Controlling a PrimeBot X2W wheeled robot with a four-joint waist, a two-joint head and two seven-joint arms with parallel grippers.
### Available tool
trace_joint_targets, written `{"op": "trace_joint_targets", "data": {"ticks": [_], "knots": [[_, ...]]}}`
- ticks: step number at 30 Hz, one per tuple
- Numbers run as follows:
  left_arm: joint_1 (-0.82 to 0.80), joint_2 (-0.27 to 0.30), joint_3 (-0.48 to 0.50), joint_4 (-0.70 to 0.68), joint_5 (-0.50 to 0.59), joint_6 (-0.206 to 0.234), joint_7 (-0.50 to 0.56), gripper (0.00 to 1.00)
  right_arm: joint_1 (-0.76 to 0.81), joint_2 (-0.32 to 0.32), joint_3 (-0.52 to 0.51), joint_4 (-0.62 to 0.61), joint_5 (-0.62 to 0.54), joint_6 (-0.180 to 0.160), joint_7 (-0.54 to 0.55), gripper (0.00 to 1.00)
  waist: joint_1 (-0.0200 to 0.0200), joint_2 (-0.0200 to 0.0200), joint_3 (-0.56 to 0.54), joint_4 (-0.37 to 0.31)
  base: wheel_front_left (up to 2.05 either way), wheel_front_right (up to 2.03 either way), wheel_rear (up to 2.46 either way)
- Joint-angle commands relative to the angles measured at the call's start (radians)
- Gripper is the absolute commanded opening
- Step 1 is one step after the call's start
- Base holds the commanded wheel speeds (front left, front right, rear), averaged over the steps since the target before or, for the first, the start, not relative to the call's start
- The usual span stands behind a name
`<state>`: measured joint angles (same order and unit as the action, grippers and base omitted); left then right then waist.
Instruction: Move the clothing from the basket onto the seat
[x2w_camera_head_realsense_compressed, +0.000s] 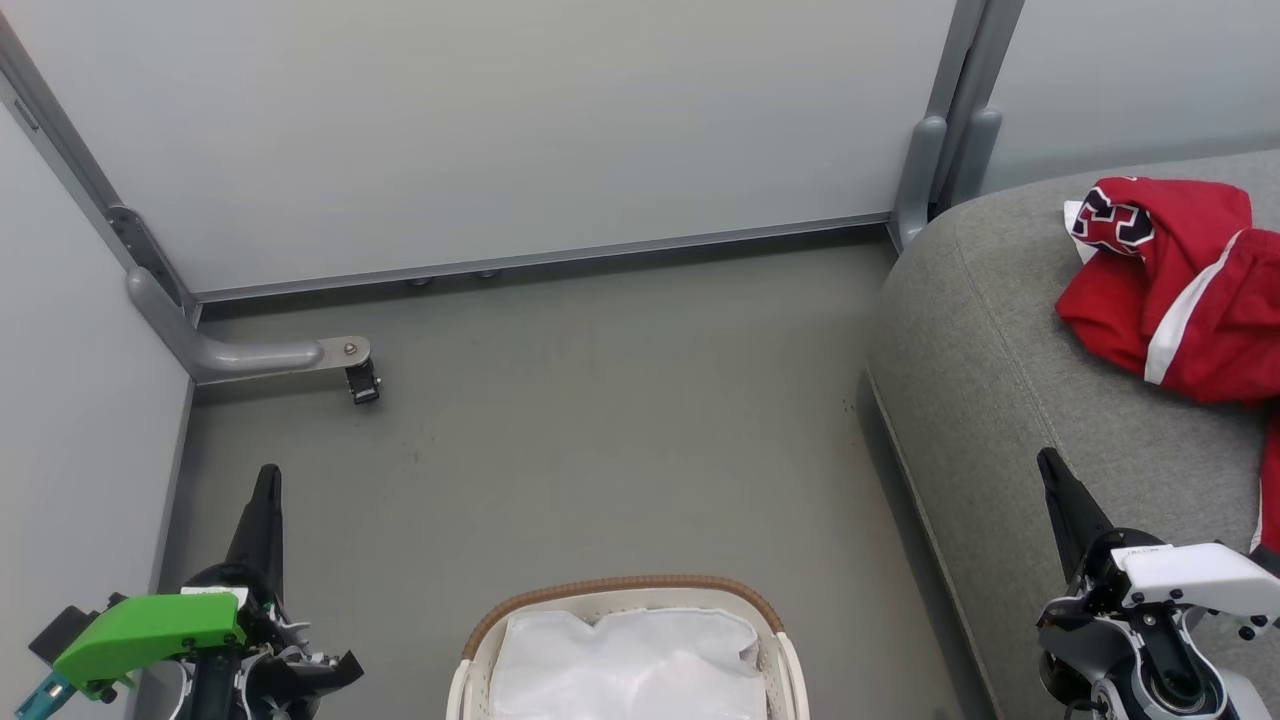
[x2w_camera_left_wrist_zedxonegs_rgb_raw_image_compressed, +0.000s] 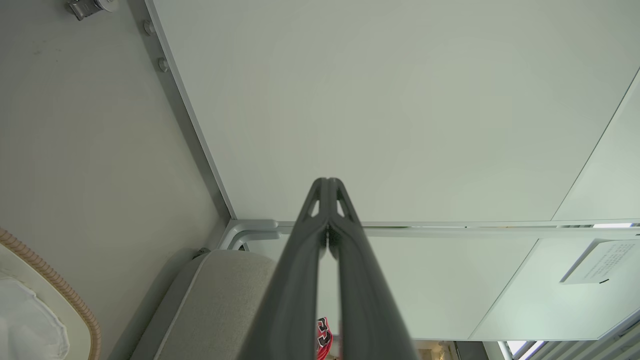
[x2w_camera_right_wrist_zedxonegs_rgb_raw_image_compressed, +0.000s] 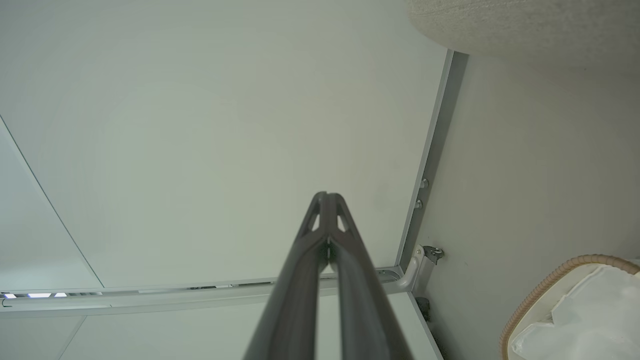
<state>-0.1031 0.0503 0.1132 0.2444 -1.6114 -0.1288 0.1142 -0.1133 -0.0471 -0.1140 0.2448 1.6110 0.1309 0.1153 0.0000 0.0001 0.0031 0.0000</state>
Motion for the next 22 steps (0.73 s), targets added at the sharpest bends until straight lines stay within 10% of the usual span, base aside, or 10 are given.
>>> {"op": "trace_joint_targets", "data": {"ticks": [1,22], "knots": [[-0.011,0.0,0.002,-0.002,-0.003,-0.004,0.003,0.0,0.011,-0.006,-0.002,-0.003,0.004,0.0,0.001,0.0,0.0,-0.0001,0.0,0.0,0.0,0.0,0.0],[-0.011,0.0,0.002,-0.002,-0.003,-0.004,0.003,0.0,0.011,-0.006,-0.002,-0.003,0.004,0.0,0.001,0.0,0.0,-0.0001,0.0,0.0,0.0,0.0,0.0]]}}
